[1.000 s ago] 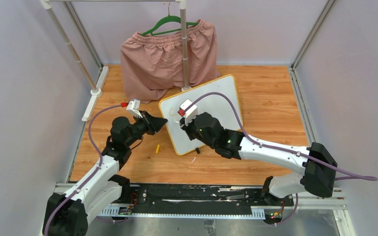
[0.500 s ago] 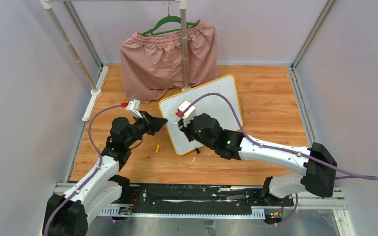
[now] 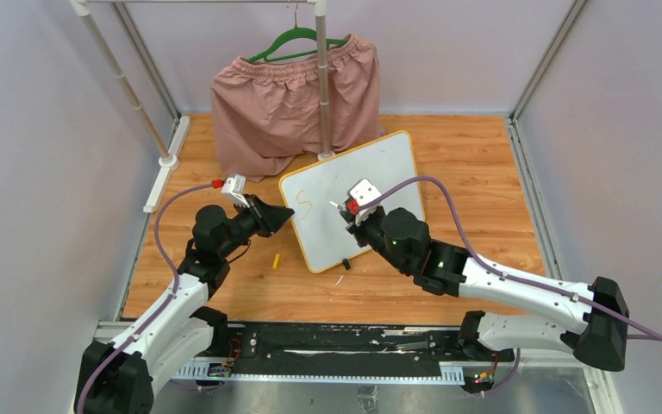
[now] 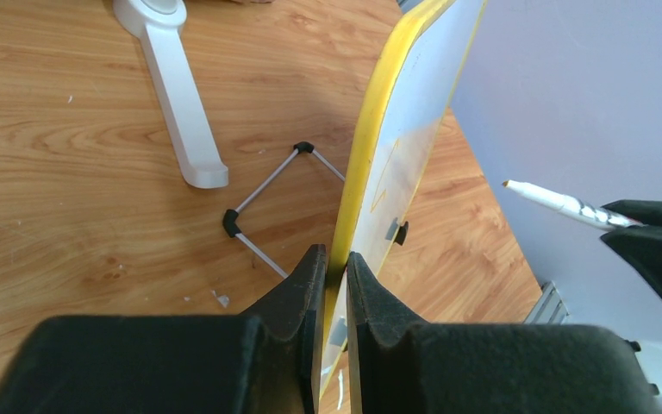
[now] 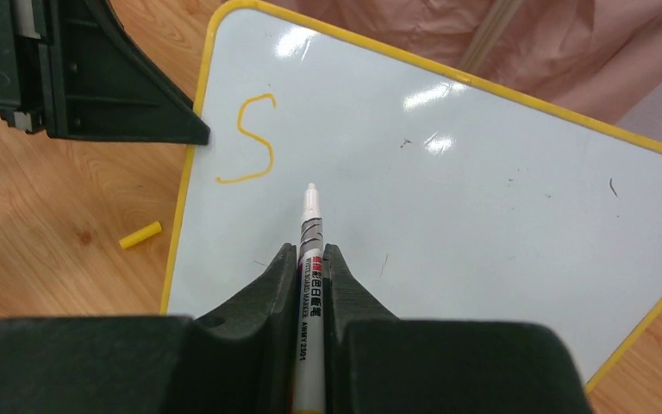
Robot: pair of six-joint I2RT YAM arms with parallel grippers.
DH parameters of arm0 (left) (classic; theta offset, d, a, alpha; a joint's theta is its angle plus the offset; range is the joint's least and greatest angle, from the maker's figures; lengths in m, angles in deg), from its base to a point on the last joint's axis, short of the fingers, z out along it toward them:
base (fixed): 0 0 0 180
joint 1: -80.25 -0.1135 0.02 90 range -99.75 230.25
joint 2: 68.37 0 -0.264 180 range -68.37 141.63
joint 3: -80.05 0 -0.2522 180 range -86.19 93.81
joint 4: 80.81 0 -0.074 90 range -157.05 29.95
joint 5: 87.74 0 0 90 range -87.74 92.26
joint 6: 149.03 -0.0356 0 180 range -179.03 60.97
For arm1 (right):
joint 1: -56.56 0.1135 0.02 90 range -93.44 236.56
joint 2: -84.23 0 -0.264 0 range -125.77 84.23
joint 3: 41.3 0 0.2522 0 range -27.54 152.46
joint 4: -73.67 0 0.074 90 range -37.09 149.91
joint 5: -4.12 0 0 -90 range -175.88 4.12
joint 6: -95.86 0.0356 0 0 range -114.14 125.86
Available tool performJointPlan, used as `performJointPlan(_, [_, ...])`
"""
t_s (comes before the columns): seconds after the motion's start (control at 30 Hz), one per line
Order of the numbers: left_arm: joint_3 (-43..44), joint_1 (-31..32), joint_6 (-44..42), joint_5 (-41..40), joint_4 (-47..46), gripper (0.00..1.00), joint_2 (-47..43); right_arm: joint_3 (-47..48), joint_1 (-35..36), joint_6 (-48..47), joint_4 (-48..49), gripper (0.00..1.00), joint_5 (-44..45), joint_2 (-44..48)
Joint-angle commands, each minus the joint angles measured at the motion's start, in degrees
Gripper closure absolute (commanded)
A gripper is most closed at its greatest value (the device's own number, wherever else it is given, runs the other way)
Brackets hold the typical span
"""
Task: Write a sentence on the whiteboard
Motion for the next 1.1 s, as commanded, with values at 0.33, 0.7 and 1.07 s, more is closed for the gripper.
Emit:
performJointPlan(0.33, [-0.63, -0.12, -0.53, 0.61, -1.07, 1.0, -0.48, -3.62, -6.54, 0.95, 8.63, 1.0, -11.68, -0.29])
performJointPlan(0.7, [-0.76, -0.12, -0.64, 0.52, -1.07, 1.0, -0.37, 4.57, -13.01, 11.24, -0.91, 1.0, -18.2, -6.51])
performJointPlan(1.07, [-0.87, -0.12, -0.74, 0.48, -1.07, 1.0, -0.16, 1.73, -12.82, 11.54, 4.08, 1.0, -16.29, -6.14])
